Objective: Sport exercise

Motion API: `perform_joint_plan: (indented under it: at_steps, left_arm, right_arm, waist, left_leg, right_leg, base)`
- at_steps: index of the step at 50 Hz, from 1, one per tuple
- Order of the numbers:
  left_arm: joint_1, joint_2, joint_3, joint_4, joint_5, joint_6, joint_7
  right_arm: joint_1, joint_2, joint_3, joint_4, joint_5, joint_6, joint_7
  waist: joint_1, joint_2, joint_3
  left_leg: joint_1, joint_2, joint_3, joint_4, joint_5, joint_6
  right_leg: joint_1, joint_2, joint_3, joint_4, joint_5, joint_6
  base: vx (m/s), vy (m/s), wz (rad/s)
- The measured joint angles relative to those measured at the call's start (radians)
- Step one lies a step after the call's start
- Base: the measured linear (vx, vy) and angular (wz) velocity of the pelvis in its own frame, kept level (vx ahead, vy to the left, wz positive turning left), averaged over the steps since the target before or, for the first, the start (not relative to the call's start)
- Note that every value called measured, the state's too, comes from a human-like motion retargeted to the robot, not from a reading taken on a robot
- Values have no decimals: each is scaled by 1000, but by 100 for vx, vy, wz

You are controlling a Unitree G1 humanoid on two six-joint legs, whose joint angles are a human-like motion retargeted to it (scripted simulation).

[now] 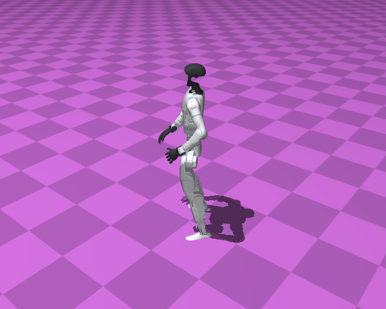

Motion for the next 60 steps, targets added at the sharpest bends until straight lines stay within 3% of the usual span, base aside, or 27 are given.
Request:
perform_joint_plan:
  at_steps: [18,37,50,60]
  left_arm:
    - [47,-64,44,-3,2,0,9]
    - [45,-79,-8,-14,-104,36,-82]
    - [8,-62,-84,-45,-254,68,-141]
    - [-23,-31,-125,-80,-401,89,-154]
  right_arm:
    - [-22,19,-58,4,27,8,-37]
    - [83,-13,-87,-90,14,15,-36]
    - [192,-83,-61,-286,5,-18,-69]
    - [291,-200,-25,-574,13,-90,-121]
  waist:
    - [5,13,7]
    - [-33,71,23]
    - [-54,99,40]
    - [-85,108,63]
  left_leg:
    - [38,-1,41,-49,24,17]
    - [44,16,99,-3,13,31]
    - [48,35,135,60,-2,48]
    - [60,52,155,92,4,59]
  right_leg:
    - [16,27,30,-89,58,15]
    - [45,65,79,-234,146,45]
    - [81,91,112,-348,222,63]
    - [107,116,139,-429,282,77]
  base:
    - [-1,1,-17]
    - [-1,0,-31]
    - [-3,-1,-36]
    - [-4,-3,-38]
